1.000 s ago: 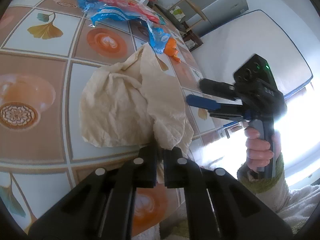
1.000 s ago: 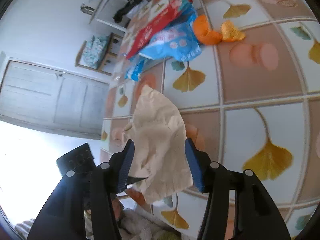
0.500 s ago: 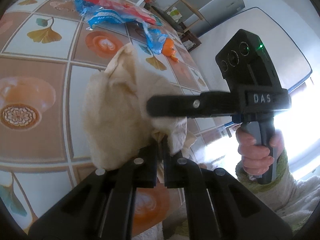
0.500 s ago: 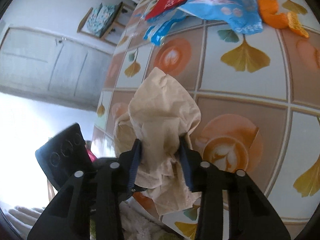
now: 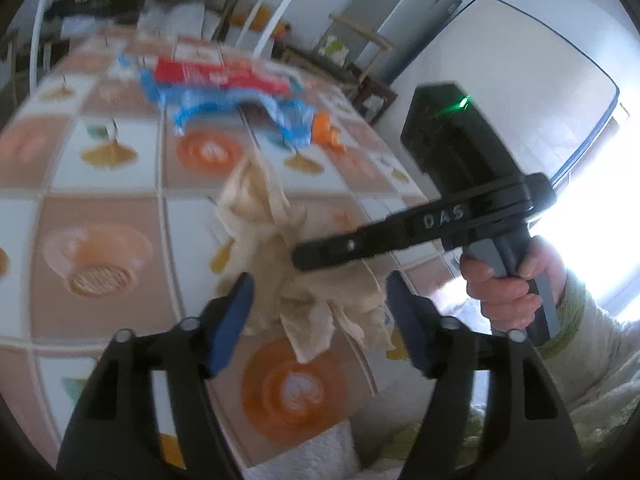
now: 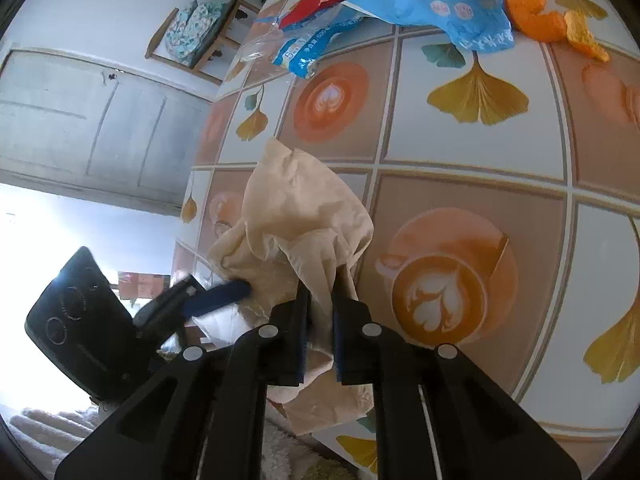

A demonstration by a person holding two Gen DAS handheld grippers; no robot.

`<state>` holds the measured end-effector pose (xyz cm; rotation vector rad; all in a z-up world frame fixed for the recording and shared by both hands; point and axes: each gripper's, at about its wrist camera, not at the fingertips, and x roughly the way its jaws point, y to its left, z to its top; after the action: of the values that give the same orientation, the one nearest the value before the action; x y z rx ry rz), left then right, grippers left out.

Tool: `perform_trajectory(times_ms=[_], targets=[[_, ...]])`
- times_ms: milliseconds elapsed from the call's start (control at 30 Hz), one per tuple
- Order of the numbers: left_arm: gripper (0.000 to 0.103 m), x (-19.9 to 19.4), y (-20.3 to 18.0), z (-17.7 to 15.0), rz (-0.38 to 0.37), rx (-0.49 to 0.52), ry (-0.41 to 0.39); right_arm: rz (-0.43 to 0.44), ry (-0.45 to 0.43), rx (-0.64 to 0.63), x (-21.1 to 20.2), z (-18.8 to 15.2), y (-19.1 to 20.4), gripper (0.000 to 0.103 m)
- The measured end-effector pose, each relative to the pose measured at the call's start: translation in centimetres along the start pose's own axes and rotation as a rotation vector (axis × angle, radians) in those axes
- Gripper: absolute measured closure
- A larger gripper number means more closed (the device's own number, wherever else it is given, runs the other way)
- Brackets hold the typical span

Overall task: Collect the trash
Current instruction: 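Close the left tool on the brown paper while the right tool releases it, then grasp the red snack bag with the right tool and lift it while the left tool holds the paper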

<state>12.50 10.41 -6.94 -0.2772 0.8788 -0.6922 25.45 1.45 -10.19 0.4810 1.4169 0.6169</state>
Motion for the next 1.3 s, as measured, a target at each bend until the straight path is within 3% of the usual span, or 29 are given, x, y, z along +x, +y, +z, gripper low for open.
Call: perform_trajectory(times_ms=[167,367,667,800,967,1300], targets=[[0.031,1.1,-0.7,0.4,0.069,0.072,0.023,0.080,0.053,0.042,0.6,-0.3,-1.0,0.093],[0.031,2.7,-1.7,-0.7,0.096,0.165,0.068,0.237,0.128,0.092,1.1,-0.9,-2.2,0.093],[0.066,2.8,-1.6,-1.1,0.072,0.164,0.091,0.311,0.138,0.106,1.1,-1.1,-2.0,0.089],[0.080,3.0,-1.7,-1.1,0.079,0.163,0.106,0.264,0.111,0.078,0.4,-0.9,-1.2,0.085],[0.087,3.0,-0.9,-0.8,0.064,0.112,0.112,0.168,0.035,0.042,-2.3,0.0,-1.2,0.065],[0.089,2.5,1.1,-0.1,0.086,-0.013,0.093,-0.069,-0.260,-0.042,-10.2,3.9,-1.0,0.054]])
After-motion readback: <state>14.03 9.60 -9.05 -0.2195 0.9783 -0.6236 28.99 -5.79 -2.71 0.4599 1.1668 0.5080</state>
